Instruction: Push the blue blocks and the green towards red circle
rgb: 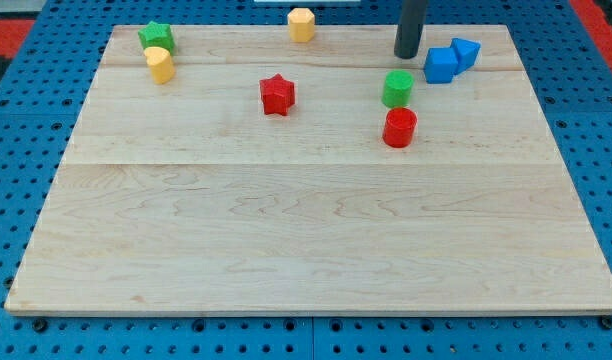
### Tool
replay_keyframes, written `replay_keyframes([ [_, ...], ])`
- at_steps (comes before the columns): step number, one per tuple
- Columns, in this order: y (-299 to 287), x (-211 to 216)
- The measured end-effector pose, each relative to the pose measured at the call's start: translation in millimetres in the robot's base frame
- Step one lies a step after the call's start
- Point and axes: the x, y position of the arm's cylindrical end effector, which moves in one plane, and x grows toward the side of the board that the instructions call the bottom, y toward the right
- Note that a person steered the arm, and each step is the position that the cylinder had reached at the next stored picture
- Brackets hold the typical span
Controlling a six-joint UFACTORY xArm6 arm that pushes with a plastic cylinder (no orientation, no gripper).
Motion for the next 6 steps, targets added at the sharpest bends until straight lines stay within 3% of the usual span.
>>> replay_keyframes([
  [1,19.0,-34.9],
  [2,44.8,-33.2],
  [4,48.8,-0.6],
  [6,42.9,75.6],
])
